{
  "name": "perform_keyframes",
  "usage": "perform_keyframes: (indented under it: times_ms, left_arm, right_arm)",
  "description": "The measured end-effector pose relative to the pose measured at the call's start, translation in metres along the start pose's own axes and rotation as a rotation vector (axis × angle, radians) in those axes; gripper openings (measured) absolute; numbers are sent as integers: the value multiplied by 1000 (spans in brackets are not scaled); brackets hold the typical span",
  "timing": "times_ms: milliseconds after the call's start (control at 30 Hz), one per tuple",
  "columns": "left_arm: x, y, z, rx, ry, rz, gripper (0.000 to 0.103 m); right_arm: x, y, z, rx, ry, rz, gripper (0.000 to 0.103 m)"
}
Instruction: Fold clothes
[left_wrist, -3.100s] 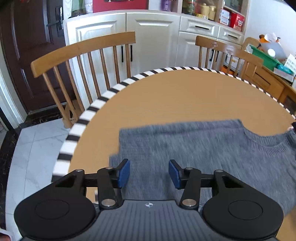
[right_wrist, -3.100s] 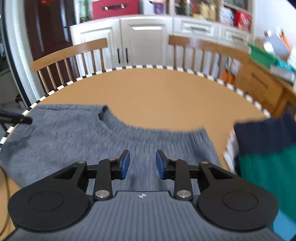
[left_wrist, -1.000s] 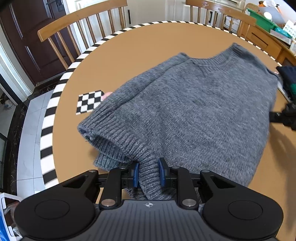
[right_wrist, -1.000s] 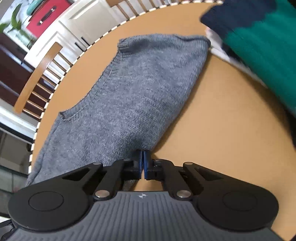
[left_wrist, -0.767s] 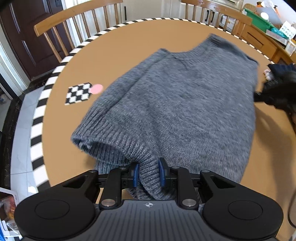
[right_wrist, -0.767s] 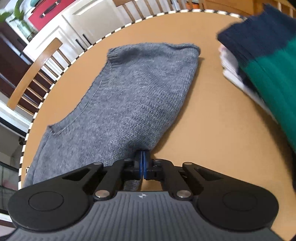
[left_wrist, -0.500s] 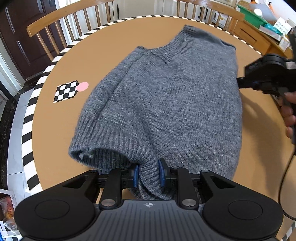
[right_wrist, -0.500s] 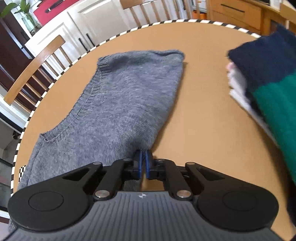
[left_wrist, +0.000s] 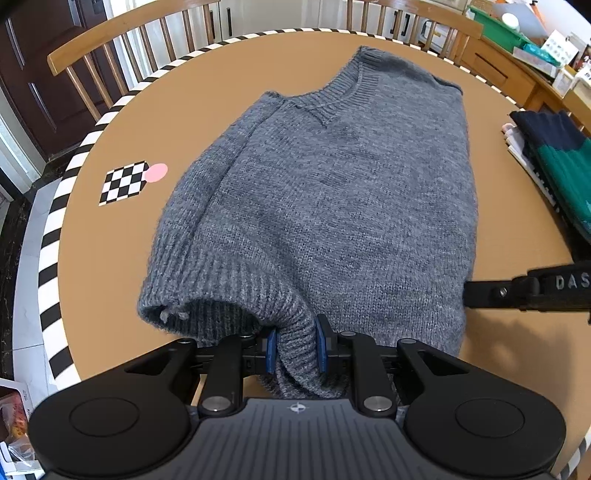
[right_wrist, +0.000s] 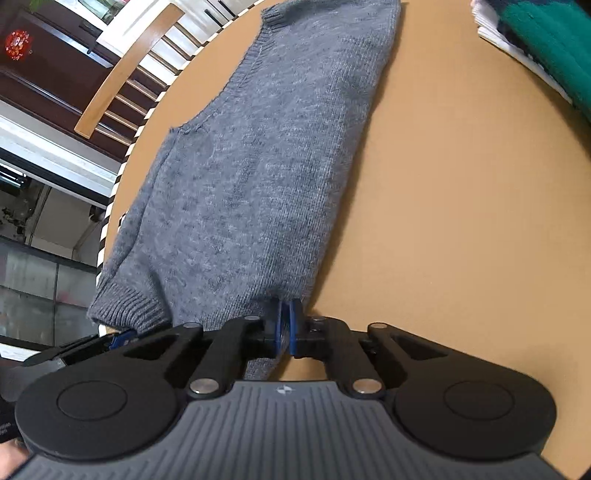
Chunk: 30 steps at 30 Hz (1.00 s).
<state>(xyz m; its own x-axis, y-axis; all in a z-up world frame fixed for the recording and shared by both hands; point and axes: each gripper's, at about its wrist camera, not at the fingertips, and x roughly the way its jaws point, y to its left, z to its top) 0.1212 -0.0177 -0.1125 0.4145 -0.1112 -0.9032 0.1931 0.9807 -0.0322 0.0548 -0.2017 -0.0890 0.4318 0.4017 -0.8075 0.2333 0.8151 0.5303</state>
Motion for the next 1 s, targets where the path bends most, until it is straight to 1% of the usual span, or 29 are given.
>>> perform_keyframes:
  times_ms: [100,300,533,633,700,733,833,900,933,1000]
  left_arm:
    - [0,0,-1,-13,4,-20,21]
    - [-1,-8,-3,-17,18,-67,21]
    - [0,-32,-4,17,65,-189,21]
    - [0,-48,-5,46,80,-235,21]
    - [0,-58,-6,71,84,-256,21]
    - [0,-63,-6,85,84,-264,21]
    - [-1,-71,-6,111,79,-263,21]
    - [-1,-65,-6,95,87,-263,23]
    - [-1,-61,-6,81,94,-265,26]
    - [-4,-48,-7,47,108,-271,27]
  right_arm:
    - [-2,-3,8,-26,-15,-33,2]
    - [5,-7,29,-39,-29,-86,2]
    - [-5,-19,36,-53,-73,-158,2]
    - [-15,-29,30,-42,-77,-184,2]
    - [-21,-33,25,-31,-76,-195,8]
    - [-25,-34,22,-28,-76,-199,9]
    - [-35,-30,10,-49,-78,-216,14]
    - [-40,-23,1,-58,-79,-218,31]
    - [-43,-20,-4,-62,-81,-210,34]
    - [-46,-19,-11,-66,-76,-187,35]
